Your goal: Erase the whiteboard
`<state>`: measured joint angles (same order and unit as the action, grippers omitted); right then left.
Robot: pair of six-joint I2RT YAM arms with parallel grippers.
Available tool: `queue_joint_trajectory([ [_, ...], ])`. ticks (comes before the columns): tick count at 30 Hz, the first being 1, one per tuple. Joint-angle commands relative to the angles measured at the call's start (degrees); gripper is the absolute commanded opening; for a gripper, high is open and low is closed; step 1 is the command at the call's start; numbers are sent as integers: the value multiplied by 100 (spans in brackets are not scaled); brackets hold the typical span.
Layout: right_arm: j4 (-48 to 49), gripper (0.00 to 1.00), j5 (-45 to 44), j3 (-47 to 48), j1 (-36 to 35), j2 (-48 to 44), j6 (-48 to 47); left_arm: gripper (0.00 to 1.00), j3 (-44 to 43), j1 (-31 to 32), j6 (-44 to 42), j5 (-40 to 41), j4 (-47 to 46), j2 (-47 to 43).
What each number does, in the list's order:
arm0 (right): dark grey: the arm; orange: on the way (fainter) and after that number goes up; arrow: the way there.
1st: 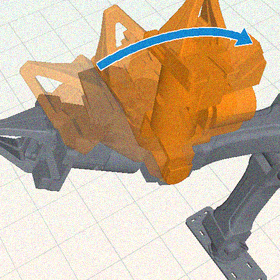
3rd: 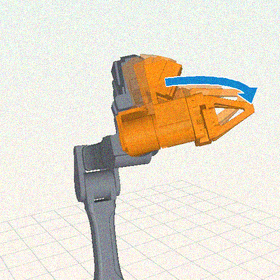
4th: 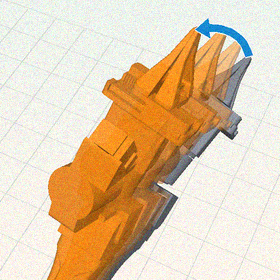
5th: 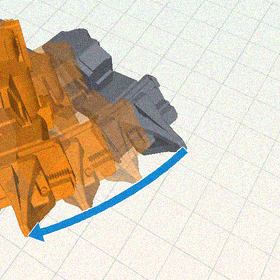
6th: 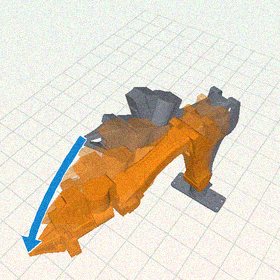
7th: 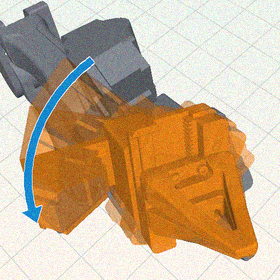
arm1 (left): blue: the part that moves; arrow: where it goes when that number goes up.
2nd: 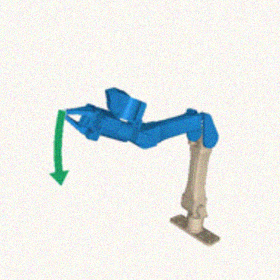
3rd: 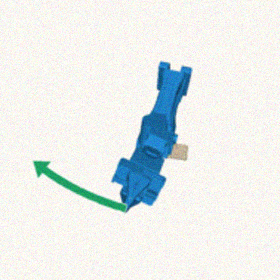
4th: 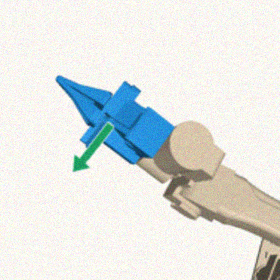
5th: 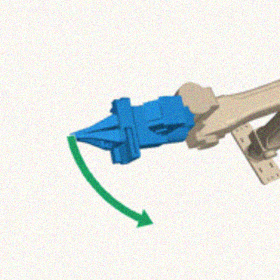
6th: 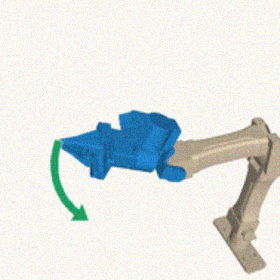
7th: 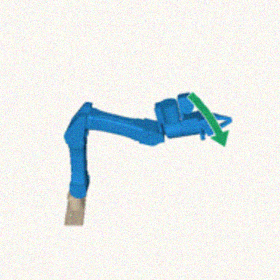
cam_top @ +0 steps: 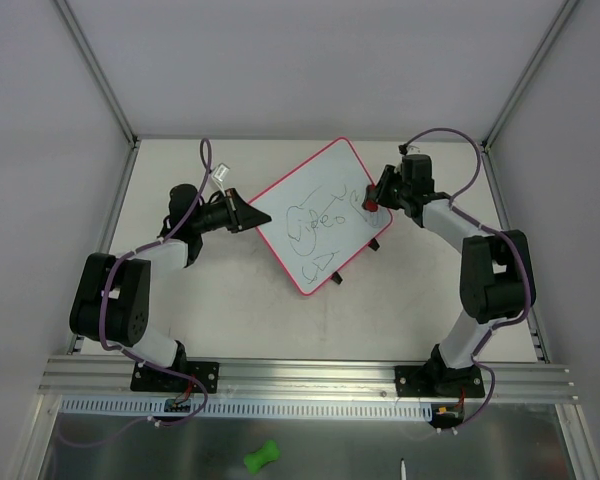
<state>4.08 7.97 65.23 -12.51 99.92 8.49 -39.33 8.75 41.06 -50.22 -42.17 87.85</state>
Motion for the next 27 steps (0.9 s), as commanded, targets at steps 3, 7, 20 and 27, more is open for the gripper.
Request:
queue_joint_trajectory([
  [3, -82, 0, 74, 130, -594, -34, -260, 0, 22, -102, -371, -480, -133, -199],
  [7, -213, 0, -154, 445, -1225, -34, -567, 0, 22, -93, -370, -498, -142, -198],
  [20, -856, 0, -243, 1501, -2492, 195, -1464, 0, 31, -84, -370, -524, -168, -190],
  [27, -1049, 0, -463, 1721, -2309, 405, -1289, 0, 101, -84, -432, -480, -195, -251],
])
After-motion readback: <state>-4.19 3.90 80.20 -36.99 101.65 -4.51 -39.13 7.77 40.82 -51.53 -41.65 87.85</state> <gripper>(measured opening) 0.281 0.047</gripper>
